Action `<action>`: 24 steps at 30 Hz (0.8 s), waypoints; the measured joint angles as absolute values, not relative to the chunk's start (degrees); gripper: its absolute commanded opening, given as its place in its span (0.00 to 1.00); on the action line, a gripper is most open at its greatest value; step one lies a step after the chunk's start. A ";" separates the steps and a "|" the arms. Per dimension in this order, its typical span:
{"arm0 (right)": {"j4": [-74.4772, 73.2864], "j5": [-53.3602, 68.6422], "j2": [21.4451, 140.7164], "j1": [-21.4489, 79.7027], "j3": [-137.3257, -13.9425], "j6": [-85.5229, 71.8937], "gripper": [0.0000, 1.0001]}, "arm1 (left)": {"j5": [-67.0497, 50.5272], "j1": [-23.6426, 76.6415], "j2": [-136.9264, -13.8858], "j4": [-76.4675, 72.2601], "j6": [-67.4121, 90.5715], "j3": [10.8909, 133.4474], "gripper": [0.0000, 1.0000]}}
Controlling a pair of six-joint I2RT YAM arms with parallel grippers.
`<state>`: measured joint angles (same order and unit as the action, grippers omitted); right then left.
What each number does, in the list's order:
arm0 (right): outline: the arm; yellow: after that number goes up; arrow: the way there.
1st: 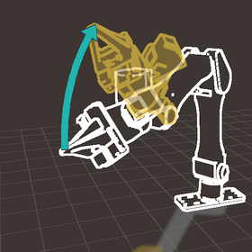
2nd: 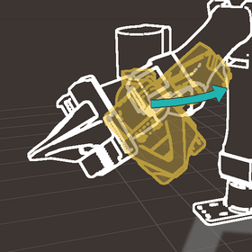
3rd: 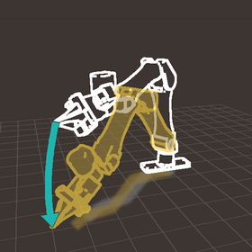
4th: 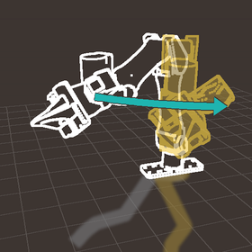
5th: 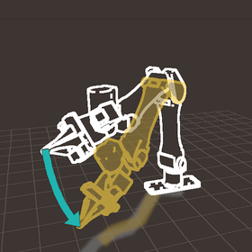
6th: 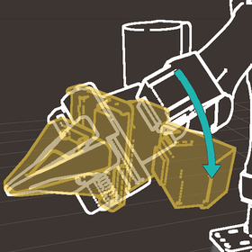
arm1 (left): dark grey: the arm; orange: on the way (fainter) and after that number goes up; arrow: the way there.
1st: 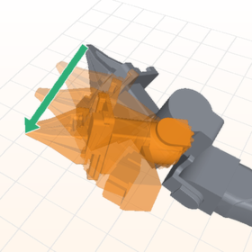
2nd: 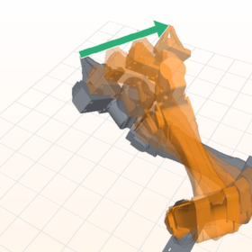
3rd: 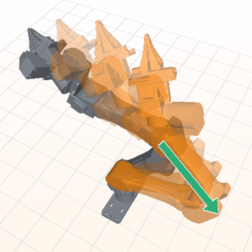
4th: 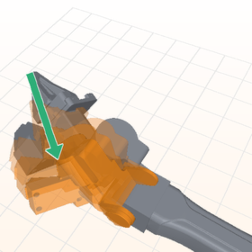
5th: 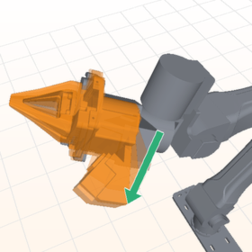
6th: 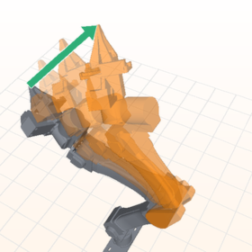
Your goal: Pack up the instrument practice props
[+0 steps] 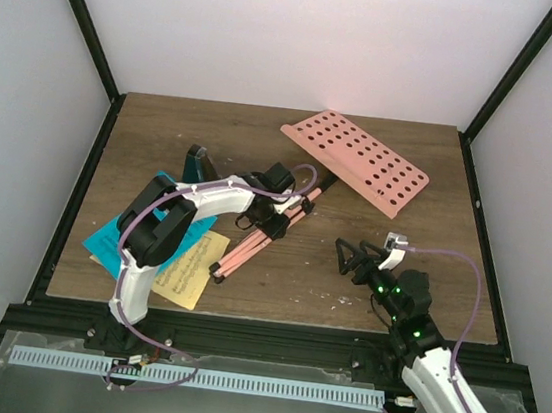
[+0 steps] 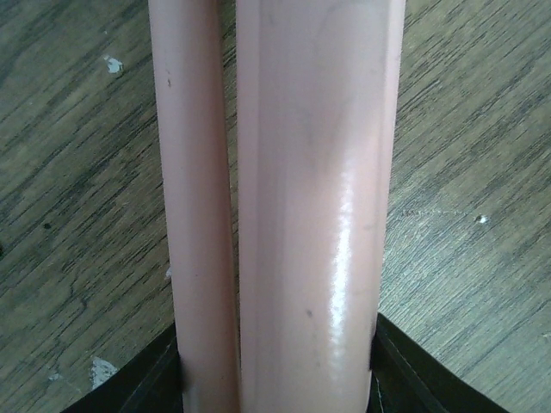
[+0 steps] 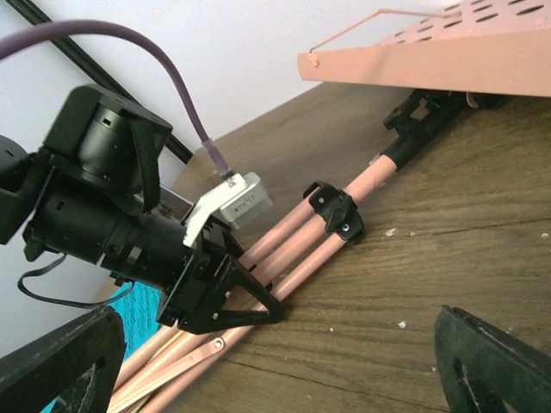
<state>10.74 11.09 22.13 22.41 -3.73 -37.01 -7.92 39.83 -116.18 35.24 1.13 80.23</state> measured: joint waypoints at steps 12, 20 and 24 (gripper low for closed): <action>10.04 9.85 24.40 22.41 -5.28 -35.90 1.00 | -6.92 39.77 -115.90 25.67 -0.89 80.68 0.66; 7.38 9.87 29.89 22.41 -13.87 -30.85 1.00 | -10.41 39.72 -112.46 24.12 -0.27 81.03 0.84; 2.96 10.11 40.77 22.20 -28.64 -26.65 1.00 | -14.96 39.59 -106.52 26.41 -0.01 86.87 0.90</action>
